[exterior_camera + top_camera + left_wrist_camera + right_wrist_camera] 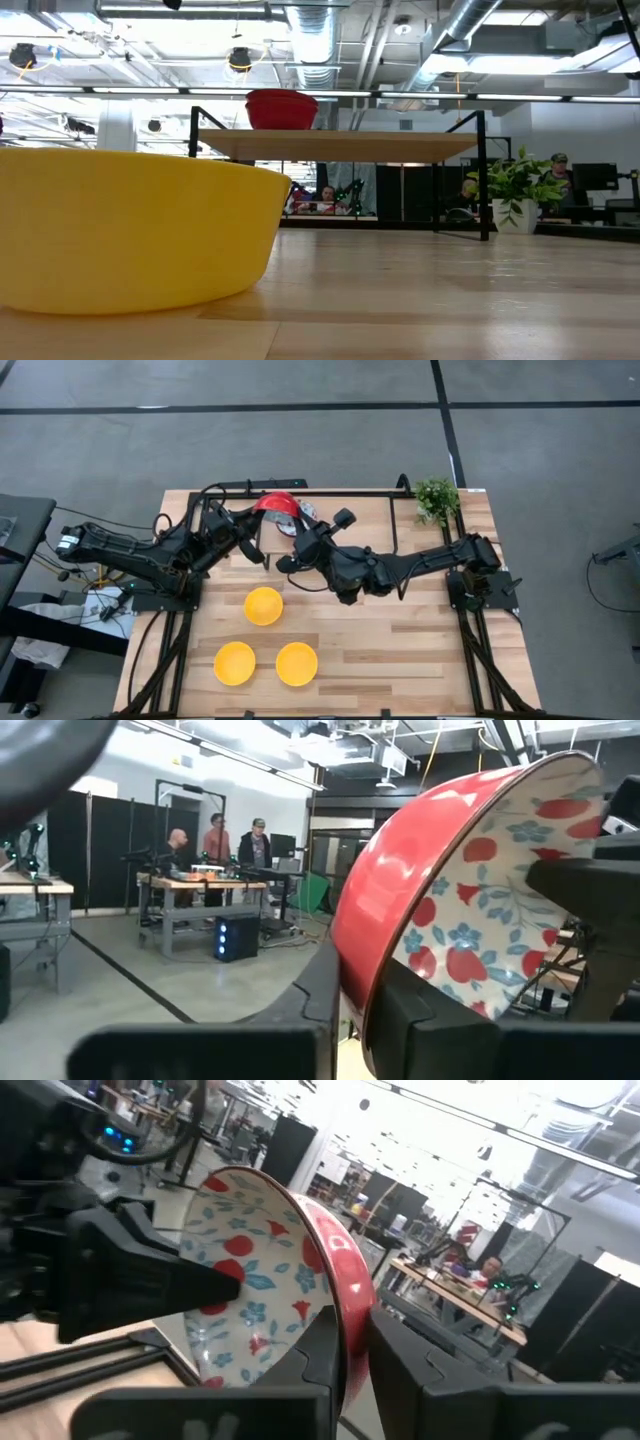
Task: Pick & Place Mini bowls
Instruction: Stack the white patterned bowl on the white patterned bowl on the shelf
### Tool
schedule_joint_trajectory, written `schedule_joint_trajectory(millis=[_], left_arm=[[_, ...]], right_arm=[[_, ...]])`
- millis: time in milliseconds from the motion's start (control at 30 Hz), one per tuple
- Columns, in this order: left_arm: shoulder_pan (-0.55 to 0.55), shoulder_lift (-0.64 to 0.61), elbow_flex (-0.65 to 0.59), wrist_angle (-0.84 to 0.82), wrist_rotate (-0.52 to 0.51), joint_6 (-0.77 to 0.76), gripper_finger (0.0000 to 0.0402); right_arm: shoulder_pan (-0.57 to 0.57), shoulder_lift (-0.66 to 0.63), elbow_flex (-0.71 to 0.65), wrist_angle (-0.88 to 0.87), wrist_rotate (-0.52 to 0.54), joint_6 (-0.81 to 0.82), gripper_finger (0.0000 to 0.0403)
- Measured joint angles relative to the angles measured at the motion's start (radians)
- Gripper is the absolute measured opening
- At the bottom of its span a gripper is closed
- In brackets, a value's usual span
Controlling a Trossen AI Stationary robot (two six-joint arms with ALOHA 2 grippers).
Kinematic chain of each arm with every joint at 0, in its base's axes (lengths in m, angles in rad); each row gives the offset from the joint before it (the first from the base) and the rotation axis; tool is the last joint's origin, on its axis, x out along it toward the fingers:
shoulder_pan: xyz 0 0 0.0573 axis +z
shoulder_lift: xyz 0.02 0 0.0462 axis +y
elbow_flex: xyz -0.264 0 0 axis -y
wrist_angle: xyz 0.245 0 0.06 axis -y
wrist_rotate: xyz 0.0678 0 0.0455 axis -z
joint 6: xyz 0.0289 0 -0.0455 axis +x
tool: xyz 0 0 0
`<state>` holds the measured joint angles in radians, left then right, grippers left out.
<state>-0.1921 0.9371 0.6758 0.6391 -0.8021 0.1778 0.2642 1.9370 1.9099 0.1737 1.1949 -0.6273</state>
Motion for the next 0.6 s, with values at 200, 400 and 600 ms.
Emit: schedule_joint_trajectory(millis=[200,400,600], left_arm=[[0.0,-0.001,0.0,0.002,-0.002,-0.004,0.0012],[-0.001,-0.001,0.0,0.001,-0.01,-0.003,0.001],[-0.002,0.0,0.0,0.001,-0.008,0.001,0.0009]], right_arm=[[0.007,-0.002,0.0,-0.022,-0.039,-0.005,0.0057],[0.007,-0.002,0.0,-0.041,-0.059,-0.008,0.0082],[0.006,-0.002,0.0,-0.051,-0.059,-0.009,0.0113]])
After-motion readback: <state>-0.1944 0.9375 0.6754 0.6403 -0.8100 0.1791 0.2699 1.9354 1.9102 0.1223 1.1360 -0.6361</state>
